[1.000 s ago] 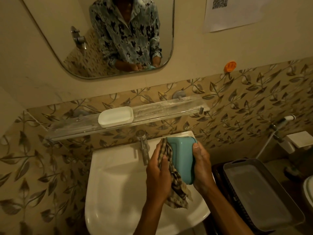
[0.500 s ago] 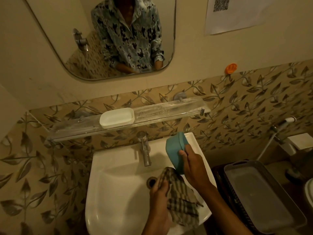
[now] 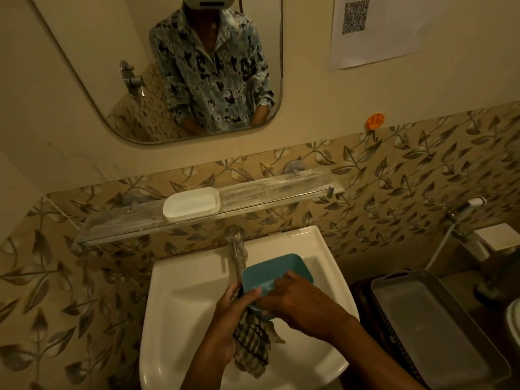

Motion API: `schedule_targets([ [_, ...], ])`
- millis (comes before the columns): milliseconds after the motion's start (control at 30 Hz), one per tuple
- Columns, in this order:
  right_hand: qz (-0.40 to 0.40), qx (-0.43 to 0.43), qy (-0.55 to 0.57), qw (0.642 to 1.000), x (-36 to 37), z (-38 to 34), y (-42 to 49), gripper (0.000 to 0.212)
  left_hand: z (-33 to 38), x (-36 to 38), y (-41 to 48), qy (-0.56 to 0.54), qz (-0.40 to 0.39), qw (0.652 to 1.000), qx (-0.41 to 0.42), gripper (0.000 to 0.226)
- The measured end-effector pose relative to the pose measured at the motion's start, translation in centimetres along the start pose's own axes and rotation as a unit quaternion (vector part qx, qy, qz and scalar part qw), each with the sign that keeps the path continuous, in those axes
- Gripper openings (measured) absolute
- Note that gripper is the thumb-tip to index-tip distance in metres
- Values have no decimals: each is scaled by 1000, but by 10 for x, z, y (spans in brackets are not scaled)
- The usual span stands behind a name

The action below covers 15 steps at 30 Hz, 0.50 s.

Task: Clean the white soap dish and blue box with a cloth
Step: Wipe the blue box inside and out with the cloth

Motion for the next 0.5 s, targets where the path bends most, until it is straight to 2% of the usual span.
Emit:
schedule_targets([
  [100, 108, 8, 42, 993, -17, 3, -9, 23, -3, -1, -2, -9, -9, 1000, 16, 49],
  [167, 201, 107, 109, 968, -24, 15, -21, 30, -1, 1, -5, -10, -17, 999, 29, 41],
  [200, 251, 188, 158, 936, -27, 26, -28, 34, 0, 2, -6, -10, -20, 999, 33, 40],
  [233, 290, 278, 231, 886, -28, 38, -35, 42, 2, 3, -8, -9, -24, 999, 37, 40],
  [267, 302, 362, 331, 817, -25, 49, -42, 51, 3, 4, -9, -3, -28, 999, 42, 42],
  [300, 283, 427, 436, 740, -20, 56, -46, 60, 5, 5, -10, 4, -31, 998, 48, 45],
  [367, 191, 488, 596, 609, -6, 57, -51, 63, 8, 8, -9, 20, -33, 997, 61, 52],
  [400, 151, 494, 642, 566, -2, 54, -53, 60, 10, 10, -8, 27, -31, 997, 71, 50],
  [433, 134, 497, 666, 540, 0, 51, -55, 56, 12, 13, -7, 37, -24, 996, 83, 47],
  [500, 151, 508, 668, 523, 3, 49, -56, 45, 17, 15, -6, 67, 5, 992, 109, 44],
])
Point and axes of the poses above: each hand's wrist, its own y-axis towards the middle knuckle, its own x-axis out of the palm, z = x × y, the point moved 5 cm from there along y, towards the middle knuckle, and after that the axes turned 6 degrees about z, right-handed, at the moved point
